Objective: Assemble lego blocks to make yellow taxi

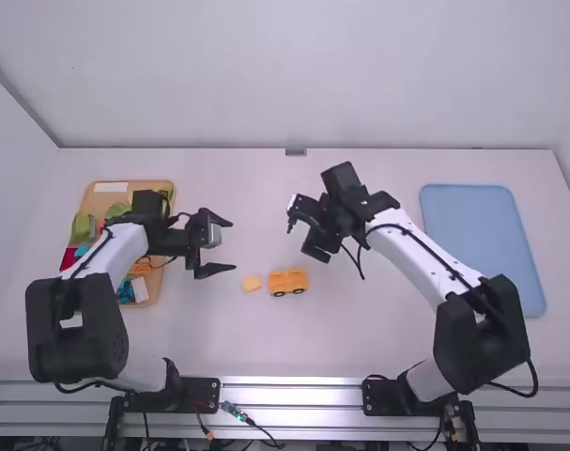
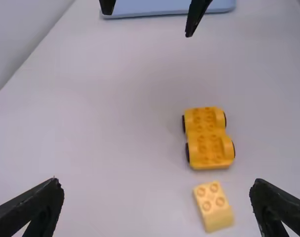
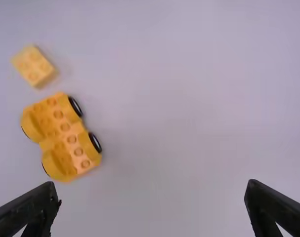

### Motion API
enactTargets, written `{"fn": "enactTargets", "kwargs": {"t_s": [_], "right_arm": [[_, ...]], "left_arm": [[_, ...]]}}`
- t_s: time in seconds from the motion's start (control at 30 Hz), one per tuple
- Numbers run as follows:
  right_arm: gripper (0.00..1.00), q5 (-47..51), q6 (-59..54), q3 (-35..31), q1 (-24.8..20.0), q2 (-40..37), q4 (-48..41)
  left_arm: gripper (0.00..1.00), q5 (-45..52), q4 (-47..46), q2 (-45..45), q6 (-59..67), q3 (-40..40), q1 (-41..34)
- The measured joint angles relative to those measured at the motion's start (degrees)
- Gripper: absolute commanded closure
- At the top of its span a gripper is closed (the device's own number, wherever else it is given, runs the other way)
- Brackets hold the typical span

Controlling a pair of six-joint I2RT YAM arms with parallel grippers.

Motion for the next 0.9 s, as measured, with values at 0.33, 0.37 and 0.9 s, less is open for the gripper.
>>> {"fn": "enactTargets", "kwargs": {"t_s": [0.33,0.37,0.9], "right_arm": [[0.01,-1.18,-1.18,-18.14,-2.25,-1.86,22.01],[0.01,-1.27,-1.11,-19.65,-2.23,-1.86,24.37],[0.01,-22.1,-9.75,-33.46,-6.86,-1.86,39.65]], "left_arm": [[0.01,-0.37,22.1,0.0,-18.71,-14.45,-3.87],[0.01,-0.17,24.39,0.0,-20.41,-16.37,-3.85],[0.01,-7.37,61.42,-0.37,-36.35,-35.36,-5.42]]}}
